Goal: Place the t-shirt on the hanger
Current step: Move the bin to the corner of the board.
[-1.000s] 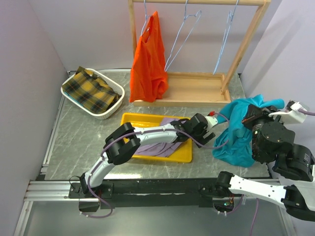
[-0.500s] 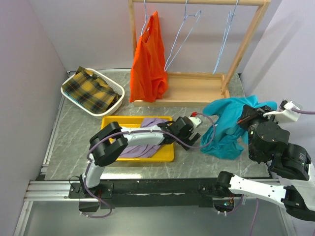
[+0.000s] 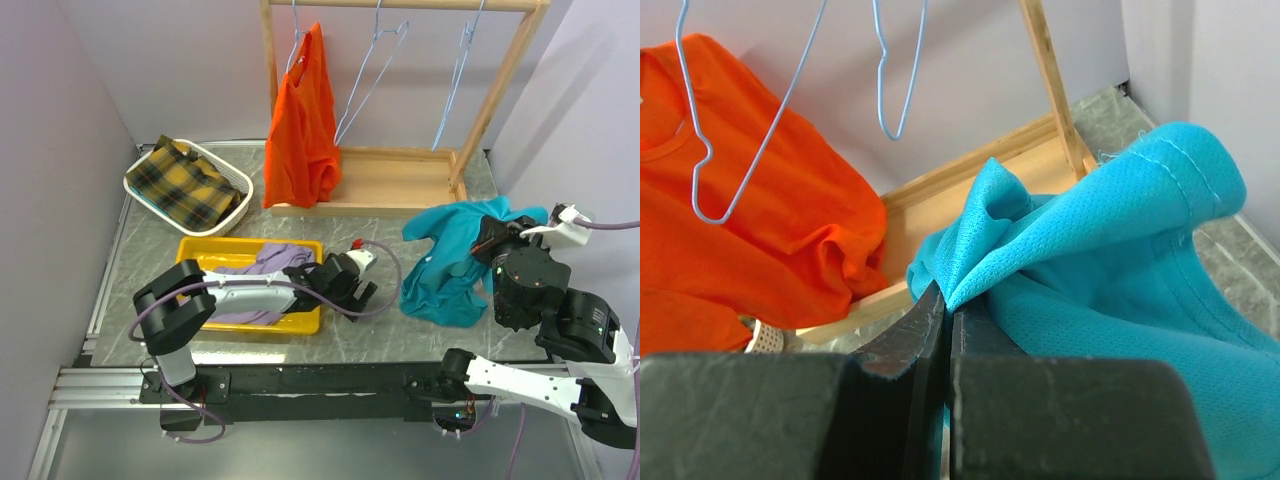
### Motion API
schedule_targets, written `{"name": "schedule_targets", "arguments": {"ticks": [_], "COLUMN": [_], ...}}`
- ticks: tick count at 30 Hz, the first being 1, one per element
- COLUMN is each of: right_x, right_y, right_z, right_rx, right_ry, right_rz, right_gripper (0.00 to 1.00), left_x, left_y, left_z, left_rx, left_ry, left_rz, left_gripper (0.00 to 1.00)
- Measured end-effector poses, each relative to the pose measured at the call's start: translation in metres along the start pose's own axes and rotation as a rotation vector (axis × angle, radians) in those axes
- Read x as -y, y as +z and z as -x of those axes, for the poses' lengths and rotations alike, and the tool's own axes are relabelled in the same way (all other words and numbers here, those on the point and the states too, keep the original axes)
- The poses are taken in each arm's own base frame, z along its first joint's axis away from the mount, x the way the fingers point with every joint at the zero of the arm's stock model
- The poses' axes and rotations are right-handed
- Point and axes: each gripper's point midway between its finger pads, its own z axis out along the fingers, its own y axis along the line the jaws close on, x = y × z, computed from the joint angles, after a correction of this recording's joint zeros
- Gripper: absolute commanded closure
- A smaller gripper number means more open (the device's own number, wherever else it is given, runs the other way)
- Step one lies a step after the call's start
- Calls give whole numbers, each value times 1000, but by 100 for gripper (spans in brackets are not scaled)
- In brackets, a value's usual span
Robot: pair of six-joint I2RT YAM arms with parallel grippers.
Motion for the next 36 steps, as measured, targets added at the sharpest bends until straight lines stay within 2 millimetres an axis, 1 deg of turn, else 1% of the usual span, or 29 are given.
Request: {"name": "schedule_targets", "arguments": {"ticks": [7,12,19,24,26,31,34,36], "right_x": [-7,-17,-34,-49,-55,-73,-87,-101], "right_y": [2,4,7,9,10,10,8,6], "right_z": [-8,-18,-34,-48,-54,-68,-77,-85], "right_rx": [-15,-36,-71,-106,-122,-166,-201,-233], "right_ry": [-13,-30,-46,-66,-76,-92,-101,-116], "right_rz": [12,28,57,87,101,149,202,256], "right_gripper": [100,100,100,100,100,100,100,100], "left_x": [-15,-44,-77,-104,-113,-121,-125,-125], "left_y": [-20,-36,-49,-60,-65,-71,-73,-75], "left_z": [-29,-44,-61,-74,-76,-71,-68,-65], "left_rx": [-22,-25,-38,-38,-30,-6,4,11], "left_ry": [-80,-193,-307,-396,-424,-448,-460,-467], "left_rz": [26,76,166,232,255,271,275,265], "left_gripper": [4,4,4,4,4,4,4,4]}}
